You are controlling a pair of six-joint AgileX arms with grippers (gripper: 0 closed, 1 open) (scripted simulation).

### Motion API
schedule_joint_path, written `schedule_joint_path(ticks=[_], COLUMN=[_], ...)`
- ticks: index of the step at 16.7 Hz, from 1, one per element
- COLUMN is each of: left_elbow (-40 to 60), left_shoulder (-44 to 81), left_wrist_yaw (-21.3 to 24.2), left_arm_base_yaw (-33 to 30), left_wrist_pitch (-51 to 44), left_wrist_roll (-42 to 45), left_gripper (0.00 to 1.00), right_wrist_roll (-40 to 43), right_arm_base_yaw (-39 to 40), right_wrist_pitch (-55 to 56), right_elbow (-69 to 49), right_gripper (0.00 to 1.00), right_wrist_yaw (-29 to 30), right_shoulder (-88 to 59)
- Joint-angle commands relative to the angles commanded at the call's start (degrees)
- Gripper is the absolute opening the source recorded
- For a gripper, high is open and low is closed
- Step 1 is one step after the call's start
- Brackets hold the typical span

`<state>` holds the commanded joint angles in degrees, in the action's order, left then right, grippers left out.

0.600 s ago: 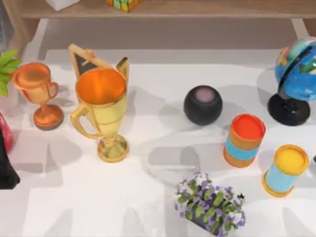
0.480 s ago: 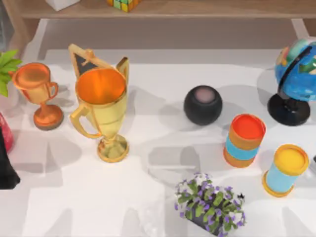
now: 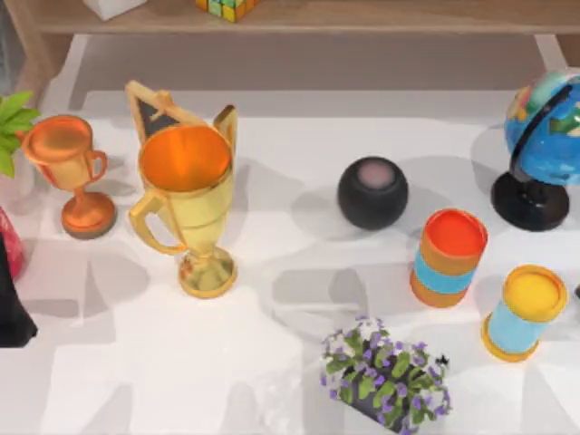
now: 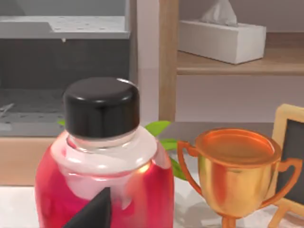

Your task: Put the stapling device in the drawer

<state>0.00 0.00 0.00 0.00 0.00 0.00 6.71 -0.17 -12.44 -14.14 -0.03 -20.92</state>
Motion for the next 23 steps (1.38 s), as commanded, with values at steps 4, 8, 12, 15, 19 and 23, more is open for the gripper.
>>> schedule_joint_path(ticks=[4,8,12,15,19,23], left_elbow=[0.00,0.00,0.00,0.00,0.00,0.00], left_shoulder=[0.00,0.00,0.00,0.00,0.00,0.00], left_wrist_yaw=[0.00,0.00,0.00,0.00,0.00,0.00], left_arm_base_yaw=[0.00,0.00,0.00,0.00,0.00,0.00], left_wrist_pitch=[0.00,0.00,0.00,0.00,0.00,0.00], left_wrist_roll=[0.00,0.00,0.00,0.00,0.00,0.00], left_gripper=[1.00,1.00,1.00,1.00,1.00,1.00], right_wrist_roll=[5.90,11.88,17.10,20.04,22.06,22.19], right_arm_base_yaw=[-0.32,-0.85,-1.29,-1.29,-0.96,-0.92], right_wrist_pitch=[-11.03,-22.35,-32.16,-37.66,-41.44,-41.69], right_elbow=[-12.41,-25.01,-36.08,-42.44,-46.88,-47.18], right_gripper=[1.00,1.00,1.00,1.00,1.00,1.00], right_wrist_yaw=[0.04,0.18,0.27,0.19,-0.05,-0.07], right_shoulder=[-21.53,-41.43,-59.21,-69.21,-75.93,-76.35])
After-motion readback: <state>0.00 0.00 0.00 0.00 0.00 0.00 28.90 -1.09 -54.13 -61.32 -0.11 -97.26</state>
